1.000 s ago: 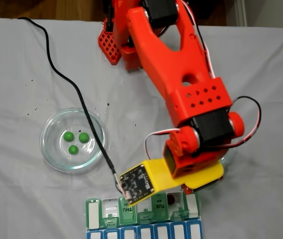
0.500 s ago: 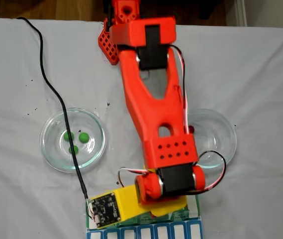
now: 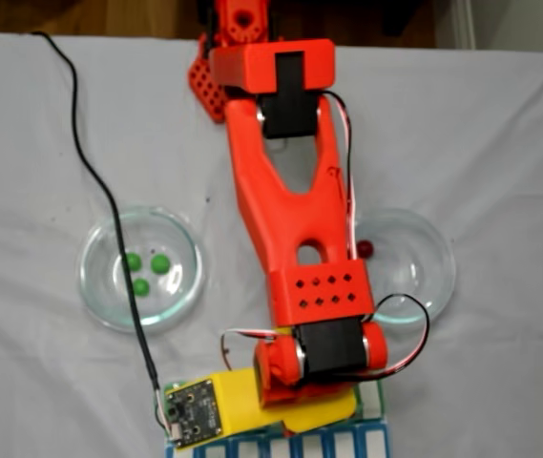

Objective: Sort medicines into box.

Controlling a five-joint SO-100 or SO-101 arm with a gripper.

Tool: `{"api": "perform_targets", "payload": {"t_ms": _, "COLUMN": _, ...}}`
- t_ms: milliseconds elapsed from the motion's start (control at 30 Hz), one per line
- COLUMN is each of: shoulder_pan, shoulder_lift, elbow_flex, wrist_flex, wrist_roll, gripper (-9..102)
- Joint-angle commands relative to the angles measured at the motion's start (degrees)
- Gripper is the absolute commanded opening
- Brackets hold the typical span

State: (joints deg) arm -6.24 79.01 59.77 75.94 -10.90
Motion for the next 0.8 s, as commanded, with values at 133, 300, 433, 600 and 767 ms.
{"api": "perform_targets", "payload": {"t_ms": 133, "shoulder_pan": 1.58, "shoulder_lift": 2.72, "elbow_flex": -5.71, "wrist_flex": -3.78, "wrist_roll": -3.60, "gripper": 0}}
{"api": "perform_targets", "payload": {"t_ms": 300, "shoulder_pan": 2.11, "shoulder_lift": 5.36, "elbow_flex": -5.10, "wrist_flex": -1.49, "wrist_roll": -8.44, "gripper": 0}}
{"api": "perform_targets", "payload": {"t_ms": 433, "shoulder_pan": 2.11, "shoulder_lift": 9.05, "elbow_flex": -2.64, "wrist_flex": 0.79, "wrist_roll": -10.46, "gripper": 0}}
{"api": "perform_targets", "payload": {"t_ms": 600, "shoulder_pan": 0.53, "shoulder_lift": 12.48, "elbow_flex": 1.49, "wrist_flex": 3.43, "wrist_roll": -12.04, "gripper": 0}}
{"api": "perform_targets", "payload": {"t_ms": 767, "shoulder_pan": 0.62, "shoulder_lift": 13.97, "elbow_flex": 2.99, "wrist_flex": 3.16, "wrist_roll": -12.57, "gripper": 0}}
